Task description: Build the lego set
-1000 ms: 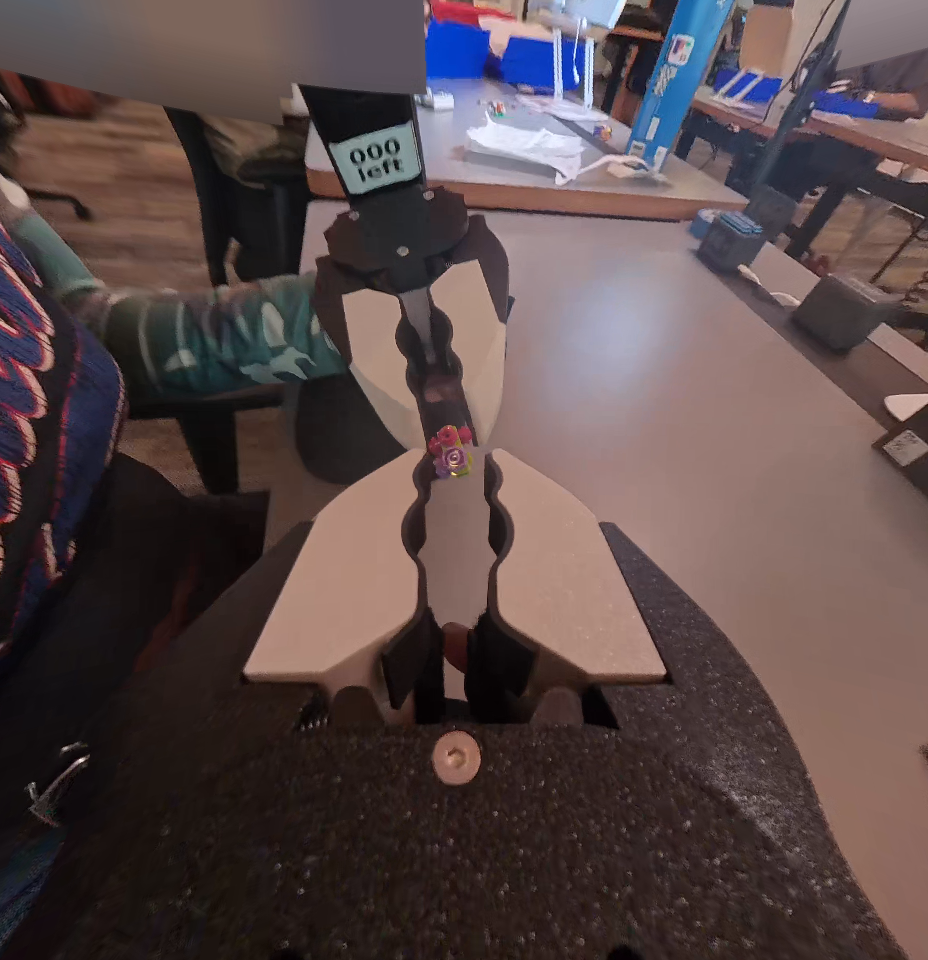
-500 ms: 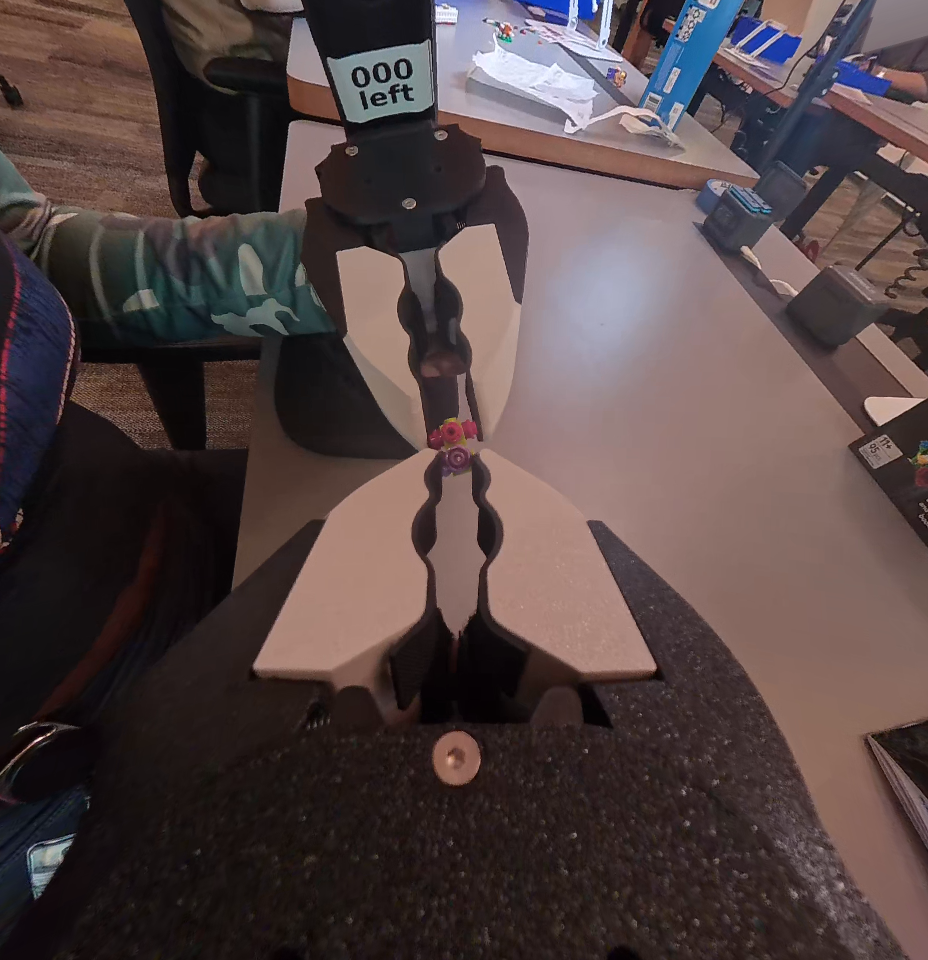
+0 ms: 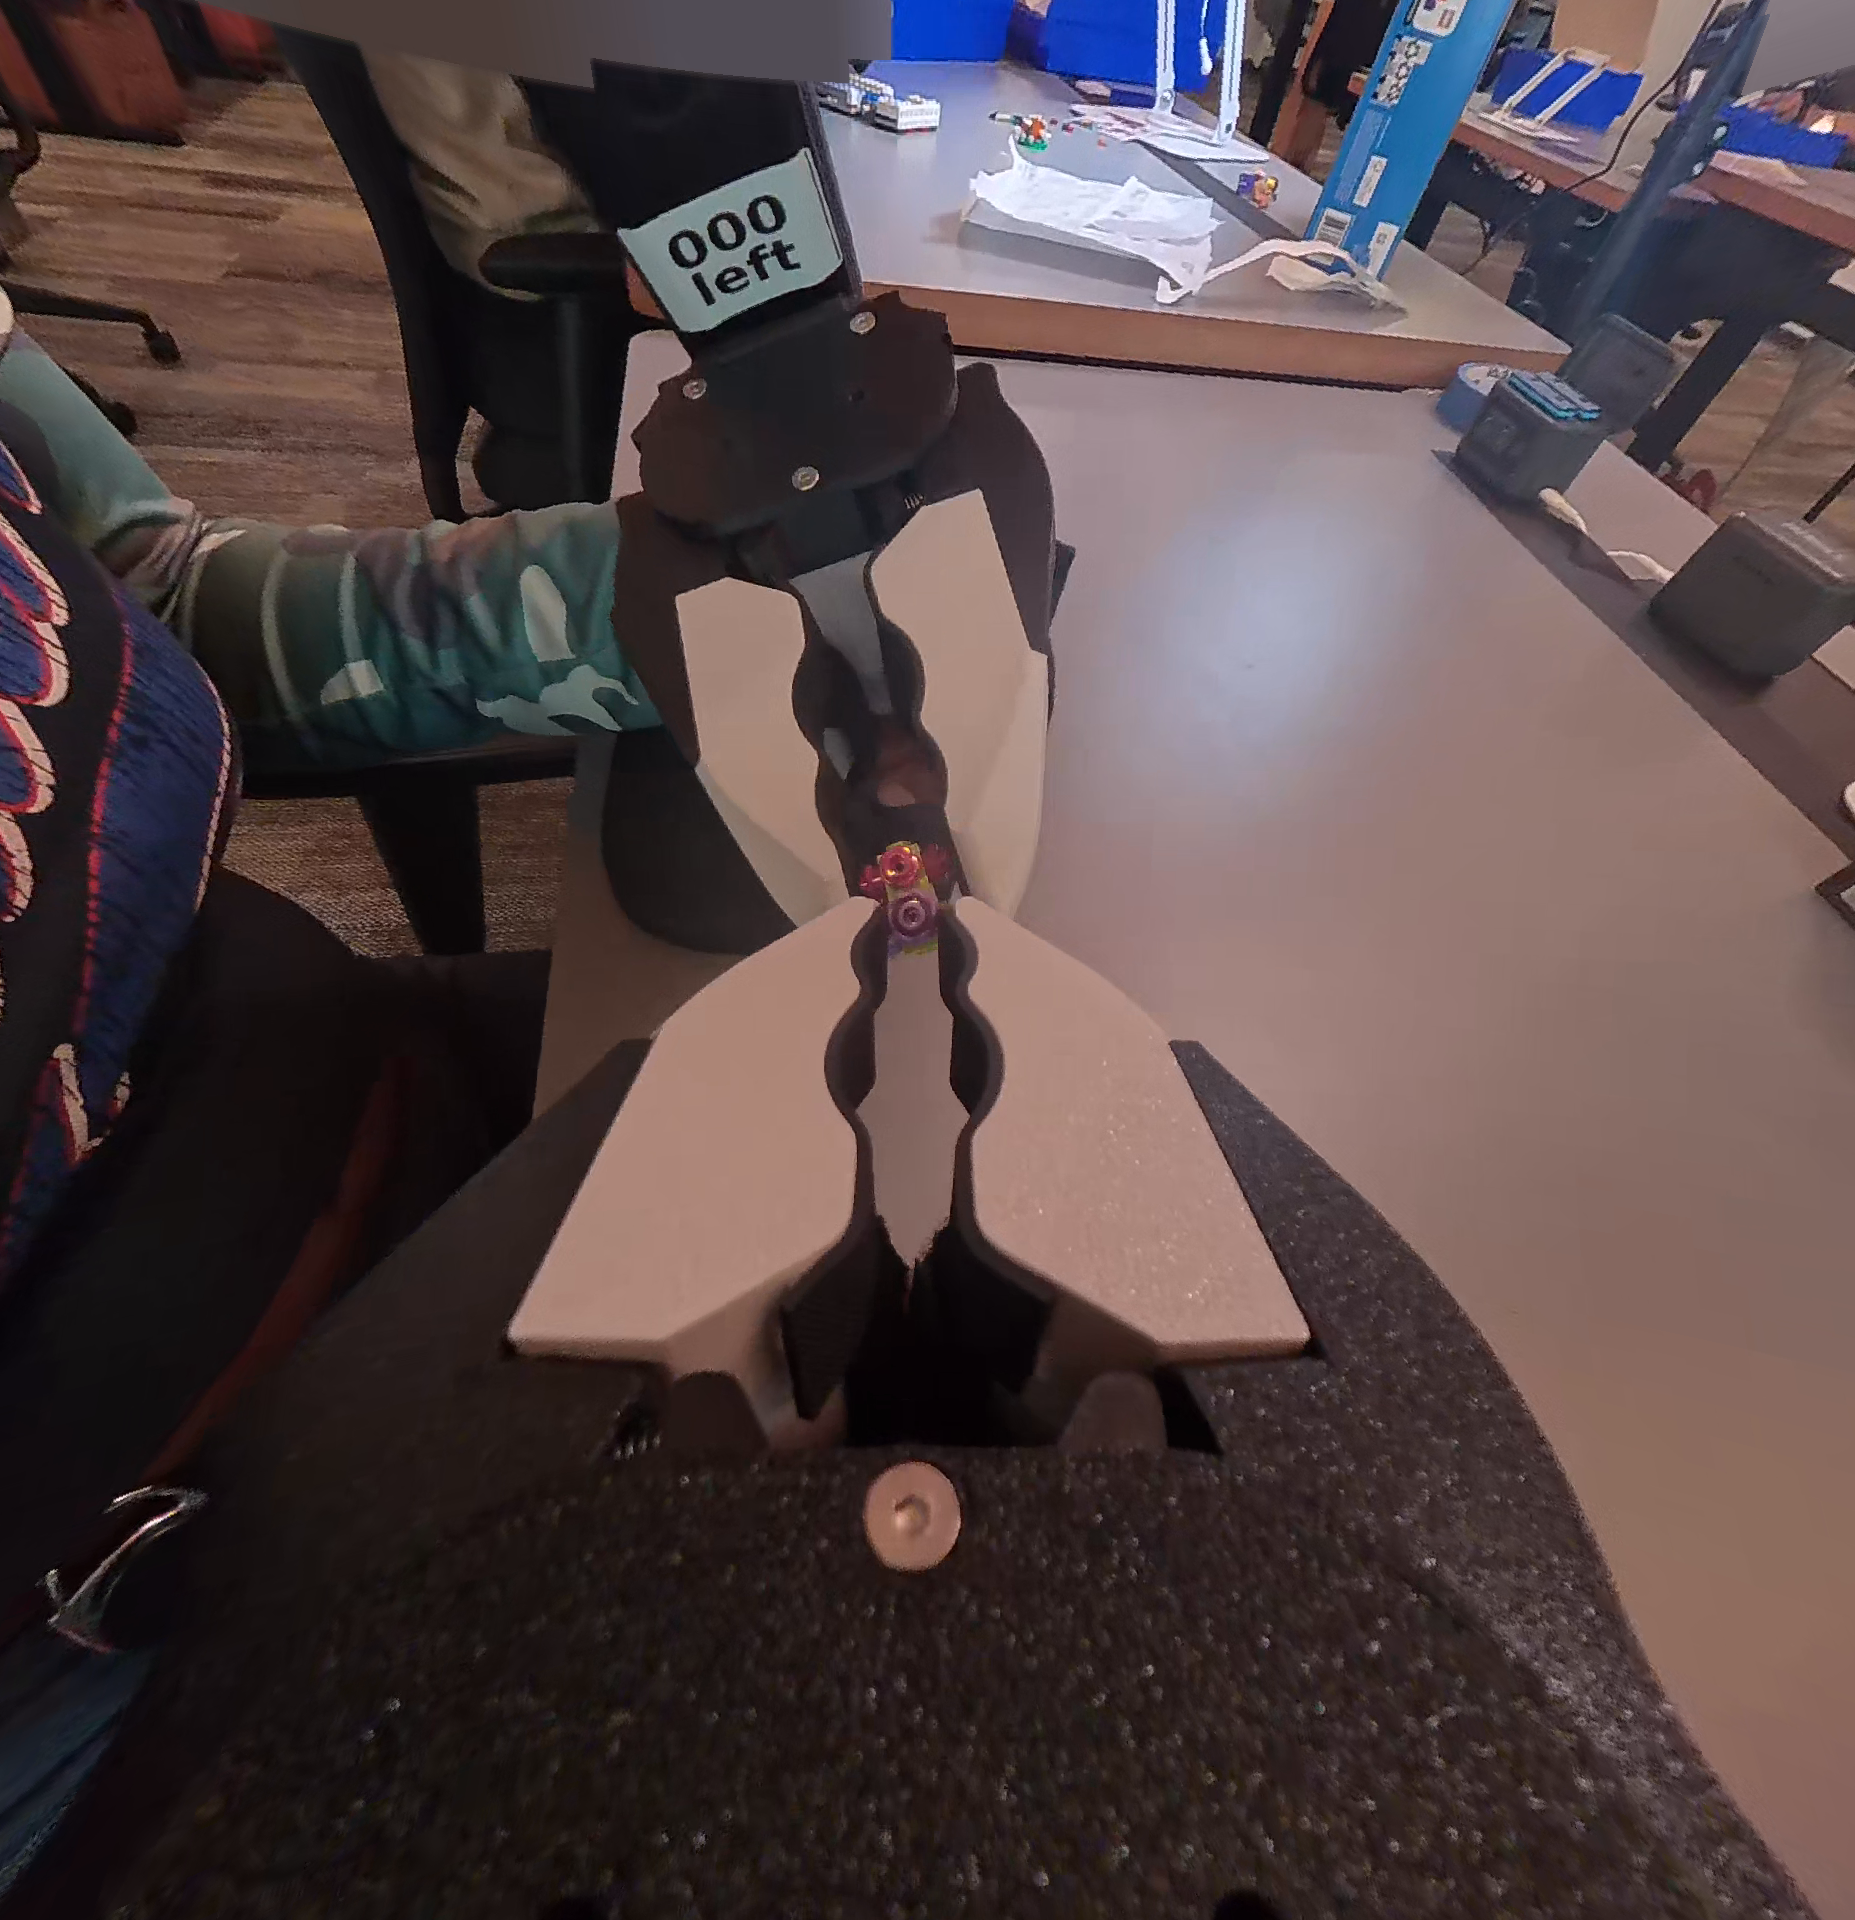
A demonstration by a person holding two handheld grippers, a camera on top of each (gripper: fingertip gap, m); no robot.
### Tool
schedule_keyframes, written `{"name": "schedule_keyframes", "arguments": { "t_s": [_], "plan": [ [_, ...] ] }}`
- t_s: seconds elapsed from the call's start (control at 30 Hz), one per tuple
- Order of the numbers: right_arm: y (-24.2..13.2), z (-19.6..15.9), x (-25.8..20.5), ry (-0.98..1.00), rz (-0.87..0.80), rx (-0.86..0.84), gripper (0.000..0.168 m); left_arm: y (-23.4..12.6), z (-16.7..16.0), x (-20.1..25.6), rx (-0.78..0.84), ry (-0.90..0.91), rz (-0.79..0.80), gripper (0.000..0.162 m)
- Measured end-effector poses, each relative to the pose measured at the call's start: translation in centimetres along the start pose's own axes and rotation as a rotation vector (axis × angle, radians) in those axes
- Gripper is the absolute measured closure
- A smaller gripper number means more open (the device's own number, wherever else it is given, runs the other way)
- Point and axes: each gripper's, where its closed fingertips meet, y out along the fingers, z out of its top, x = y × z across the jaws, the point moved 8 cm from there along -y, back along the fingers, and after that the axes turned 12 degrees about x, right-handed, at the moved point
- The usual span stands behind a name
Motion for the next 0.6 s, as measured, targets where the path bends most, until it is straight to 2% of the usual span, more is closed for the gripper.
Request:
{"name": "schedule_keyframes", "arguments": {
  "t_s": [0.13, 0.37, 0.53, 0.6],
  "plan": [
    [0.3, 0.0, -0.3, -0.114, -0.04, -0.048, 0.159, -0.1, -0.3, -0.1, -0.023, -0.034, 0.001, 0.143],
    [1.1, 0.0, -1.7, -0.477, -0.158, -0.221, 0.159, 0.0, -1.0, -0.4, -0.063, -0.104, 0.008, 0.143],
    [0.6, 0.0, -1.6, -0.435, -0.172, -0.114, 0.16, 0.0, -0.6, -0.4, -0.029, -0.12, 0.01, 0.143],
    [0.4, -0.1, -1.2, -0.231, -0.155, -0.04, 0.16, -0.1, -0.3, -0.3, -0.025, -0.035, 0.024, 0.143]
  ]
}}
